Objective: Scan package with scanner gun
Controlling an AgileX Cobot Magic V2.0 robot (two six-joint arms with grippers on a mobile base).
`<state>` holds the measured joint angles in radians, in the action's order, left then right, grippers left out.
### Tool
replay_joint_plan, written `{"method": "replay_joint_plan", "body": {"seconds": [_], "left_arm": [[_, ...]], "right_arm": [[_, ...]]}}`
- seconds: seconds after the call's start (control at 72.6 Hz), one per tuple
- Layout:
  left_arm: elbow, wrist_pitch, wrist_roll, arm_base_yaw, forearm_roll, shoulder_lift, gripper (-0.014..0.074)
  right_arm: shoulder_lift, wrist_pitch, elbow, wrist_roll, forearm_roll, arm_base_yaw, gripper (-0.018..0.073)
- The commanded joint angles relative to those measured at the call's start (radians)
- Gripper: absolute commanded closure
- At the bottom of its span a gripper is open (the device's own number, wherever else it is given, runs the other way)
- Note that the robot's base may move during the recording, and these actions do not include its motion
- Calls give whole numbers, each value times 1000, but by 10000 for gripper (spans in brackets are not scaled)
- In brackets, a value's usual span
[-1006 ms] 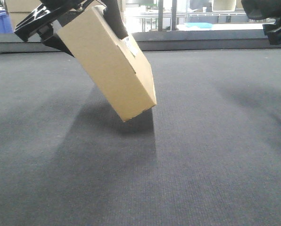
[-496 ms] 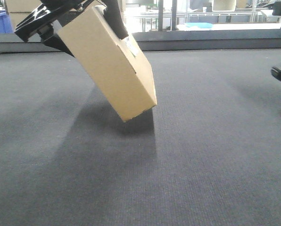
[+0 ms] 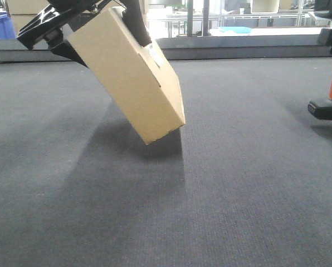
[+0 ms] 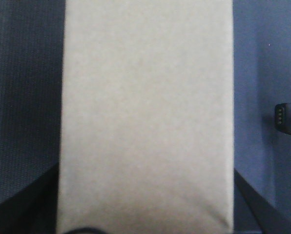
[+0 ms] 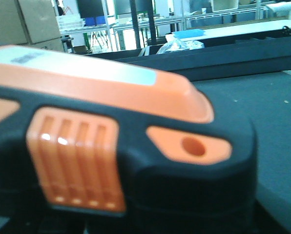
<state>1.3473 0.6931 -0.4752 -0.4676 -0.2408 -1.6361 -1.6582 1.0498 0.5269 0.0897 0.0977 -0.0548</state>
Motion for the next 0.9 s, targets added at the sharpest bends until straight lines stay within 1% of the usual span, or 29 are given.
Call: {"method": "replay_joint_plan", "body": {"seconds": [0.0,0.055,0.358,0.468,0.647,0.73,0.813,0.882], "left_arm": [[1,-16,-1,-7,-9,9,708],[1,-16,-1,-7,-9,9,708],[1,-16,-1,-7,-9,9,708],[1,-16,-1,-7,-9,9,708],[1,-19,-1,-7,-9,9,708],[1,-24,-1,-7,-9,9,708],[1,-26,-1,-7,-9,9,708],[1,-26,-1,-7,-9,9,708]], "right_arm": [[5,94,3,4,-65,-5,727],[5,89,3,4,-79,-5,727],[5,59,3,6,-77,-5,727],[3,58,3,63,-77,-5,727],[3,66,3,76,-55,-5,727],[-15,97,3,76,-24,-5,727],[-45,164,3,88,-23,-5,727],[-60,171,3,95,-33,-5,727]]}}
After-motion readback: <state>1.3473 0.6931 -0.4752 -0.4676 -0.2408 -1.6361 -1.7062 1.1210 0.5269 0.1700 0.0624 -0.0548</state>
